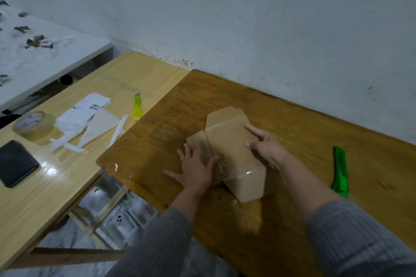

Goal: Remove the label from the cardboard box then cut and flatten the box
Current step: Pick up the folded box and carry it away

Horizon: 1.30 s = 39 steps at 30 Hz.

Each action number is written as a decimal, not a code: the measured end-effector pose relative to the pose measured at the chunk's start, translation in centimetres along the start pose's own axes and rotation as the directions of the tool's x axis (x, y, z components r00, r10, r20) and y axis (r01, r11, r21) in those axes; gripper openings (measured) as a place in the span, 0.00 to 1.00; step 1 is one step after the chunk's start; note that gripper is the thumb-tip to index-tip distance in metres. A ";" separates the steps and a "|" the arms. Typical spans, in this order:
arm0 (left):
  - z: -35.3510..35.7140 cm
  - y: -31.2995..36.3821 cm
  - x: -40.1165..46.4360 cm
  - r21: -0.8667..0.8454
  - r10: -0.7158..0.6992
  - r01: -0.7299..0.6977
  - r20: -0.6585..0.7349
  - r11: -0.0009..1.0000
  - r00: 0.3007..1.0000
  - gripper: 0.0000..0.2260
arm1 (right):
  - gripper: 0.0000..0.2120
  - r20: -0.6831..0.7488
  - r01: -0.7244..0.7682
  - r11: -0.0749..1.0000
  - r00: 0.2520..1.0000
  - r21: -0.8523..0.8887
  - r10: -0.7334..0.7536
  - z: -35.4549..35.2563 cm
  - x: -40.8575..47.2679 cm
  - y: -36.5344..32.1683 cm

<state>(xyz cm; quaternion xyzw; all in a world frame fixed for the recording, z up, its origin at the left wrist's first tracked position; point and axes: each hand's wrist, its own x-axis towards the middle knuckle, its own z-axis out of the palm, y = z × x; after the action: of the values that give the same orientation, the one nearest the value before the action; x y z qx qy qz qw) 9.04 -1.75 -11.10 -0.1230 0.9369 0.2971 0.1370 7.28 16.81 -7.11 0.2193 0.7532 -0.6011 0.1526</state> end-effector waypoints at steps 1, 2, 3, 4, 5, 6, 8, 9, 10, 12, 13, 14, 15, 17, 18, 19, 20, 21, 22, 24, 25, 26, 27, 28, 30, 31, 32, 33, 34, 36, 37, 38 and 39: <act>-0.1 0.0 -0.2 -0.052 0.041 -0.041 -0.009 0.998 0.999 0.38 | 0.29 -0.026 -0.022 0.996 0.999 0.084 0.024 -0.2 -1.0 0.2; -0.4 0.1 -0.4 -0.132 0.085 -0.085 -0.001 0.988 0.996 0.40 | 0.29 -0.056 -0.032 0.987 0.998 0.159 0.042 -0.5 -2.0 0.4; -0.9 0.3 -0.5 -0.240 0.119 -0.110 0.023 0.965 0.993 0.44 | 0.29 -0.083 -0.034 0.975 0.995 0.222 0.053 -0.8 -3.0 0.7; -1.3 0.5 -0.7 -0.347 0.133 -0.103 0.063 0.932 0.989 0.49 | 0.29 -0.112 -0.027 0.962 0.992 0.271 0.059 -1.0 -4.1 0.9; -1.9 0.7 -1.0 -0.429 0.138 -0.074 0.121 0.900 0.983 0.54 | 0.29 -0.145 -0.012 0.953 0.988 0.302 0.058 -1.3 -5.2 0.9; -2.4 1.1 -1.5 -0.481 0.148 -0.037 0.195 0.876 0.970 0.56 | 0.30 -0.181 0.010 0.945 0.982 0.326 0.052 -1.6 -6.3 1.0; -3.0 1.8 -2.4 -0.535 0.197 -0.006 0.300 0.845 0.933 0.56 | 0.30 -0.269 0.077 0.929 0.963 0.361 0.025 -2.2 -8.6 1.2; -3.0 2.3 -2.9 -0.546 0.238 -0.029 0.315 0.837 0.919 0.56 | 0.30 -0.319 0.110 0.924 0.948 0.366 0.013 -2.5 -10.0 1.4; -3.0 2.9 -3.7 -0.545 0.278 -0.068 0.314 0.835 0.908 0.54 | 0.30 -0.375 0.137 0.921 0.927 0.364 0.010 -2.7 -11.3 1.7; -2.5 4.2 -5.5 -0.515 0.345 -0.149 0.308 0.844 0.887 0.52 | 0.29 -0.478 0.186 0.914 0.878 0.359 0.009 -3.1 -14.1 2.6; -2.1 4.8 -6.5 -0.501 0.377 -0.185 0.316 0.845 0.871 0.52 | 0.29 -0.520 0.200 0.911 0.854 0.361 0.019 -3.4 -15.6 3.3; -1.7 5.4 -7.6 -0.488 0.411 -0.218 0.332 0.845 0.849 0.52 | 0.29 -0.557 0.204 0.908 0.830 0.367 0.039 -3.7 -17.1 4.2; -1.2 6.1 -8.9 -0.479 0.446 -0.251 0.350 0.841 0.824 0.52 | 0.29 -0.590 0.202 0.905 0.805 0.374 0.065 -4.1 -18.7 5.1; 0.0 7.5 -11.8 -0.464 0.506 -0.310 0.391 0.830 0.769 0.53 | 0.29 -0.664 0.205 0.901 0.739 0.383 0.114 -5.0 -22.3 7.1; 0.7 8.1 -13.5 -0.460 0.534 -0.338 0.410 0.821 0.739 0.54 | 0.29 -0.703 0.213 0.901 0.699 0.378 0.130 -5.5 -24.1 8.2; 1.5 8.7 -15.2 -0.458 0.558 -0.361 0.429 0.812 0.711 0.54 | 0.29 -0.743 0.221 0.903 0.654 0.368 0.142 -5.9 -26.0 9.2; 2.5 9.1 -17.0 -0.455 0.577 -0.381 0.450 0.805 0.682 0.54 | 0.29 -0.778 0.223 0.905 0.607 0.363 0.162 -6.3 -27.9 10.3; 3.5 9.5 -18.7 -0.455 0.595 -0.398 0.471 0.797 0.652 0.54 | 0.29 -0.804 0.220 0.905 0.564 0.365 0.187 -6.7 -29.8 11.4; 4.6 9.8 -20.5 -0.453 0.613 -0.421 0.491 0.786 0.618 0.54 | 0.29 -0.823 0.211 0.903 0.524 0.373 0.218 -7.1 -31.6 12.7; 6.9 10.2 -24.1 -0.433 0.652 -0.488 0.522 0.758 0.551 0.53 | 0.30 -0.850 0.194 0.902 0.453 0.387 0.267 -7.9 -35.2 15.5; 8.0 10.4 -26.0 -0.417 0.666 -0.523 0.538 0.743 0.517 0.53 | 0.30 -0.863 0.195 0.899 0.418 0.391 0.285 -8.3 -36.9 17.0; 9.2 10.6 -28.0 -0.404 0.678 -0.555 0.553 0.727 0.485 0.52 | 0.30 -0.874 0.200 0.895 0.381 0.398 0.303 -8.6 -38.7 18.5; 10.4 10.9 -30.1 -0.398 0.689 -0.582 0.569 0.709 0.450 0.52 | 0.31 -0.882 0.205 0.891 0.344 0.406 0.323 -8.9 -40.4 20.0; 11.6 11.1 -32.2 -0.397 0.700 -0.606 0.582 0.689 0.414 0.51 | 0.30 -0.886 0.213 0.883 0.310 0.418 0.345 -9.3 -42.1 21.6; 14.3 11.5 -36.4 -0.408 0.722 -0.646 0.602 0.645 0.342 0.50 | 0.30 -0.884 0.230 0.863 0.246 0.451 0.396 -10.4 -45.4 24.9; 15.7 11.5 -38.3 -0.409 0.726 -0.660 0.612 0.630 0.313 0.50 | 0.30 -0.879 0.232 0.853 0.224 0.467 0.420 -11.1 -47.0 26.7; 17.1 11.4 -40.3 -0.403 0.725 -0.674 0.623 0.619 0.293 0.49 | 0.31 -0.872 0.232 0.844 0.209 0.483 0.442 -11.9 -48.4 28.4; 18.6 11.3 -42.1 -0.389 0.720 -0.688 0.633 0.613 0.283 0.49 | 0.31 -0.865 0.233 0.835 0.199 0.498 0.461 -12.6 -49.8 30.2; 20.0 11.1 -43.8 -0.367 0.713 -0.704 0.644 0.607 0.279 0.50 | 0.31 -0.857 0.235 0.825 0.195 0.513 0.477 -13.4 -51.0 32.0; 22.9 10.7 -46.8 -0.313 0.697 -0.735 0.655 0.602 0.292 0.49 | 0.31 -0.836 0.213 0.811 0.213 0.544 0.505 -15.1 -52.9 35.5; 24.2 10.3 -48.1 -0.287 0.683 -0.740 0.664 0.608 0.304 0.48 | 0.31 -0.822 0.178 0.808 0.232 0.562 0.520 -15.8 -53.6 37.3; 25.5 9.8 -49.2 -0.260 0.664 -0.742 0.677 0.618 0.317 0.45 | 0.31 -0.805 0.131 0.805 0.248 0.579 0.538 -16.5 -54.2 39.0; 26.8 9.2 -50.1 -0.230 0.643 -0.742 0.690 0.630 0.332 0.43 | 0.31 -0.786 0.083 0.799 0.264 0.595 0.558 -17.1 -54.6 40.6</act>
<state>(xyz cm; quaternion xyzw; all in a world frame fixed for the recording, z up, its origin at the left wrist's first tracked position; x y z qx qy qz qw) 57.81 28.85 -10.83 0.4235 0.7799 0.2888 0.3590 75.50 32.79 -10.31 0.6772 0.4520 -0.5023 -0.2912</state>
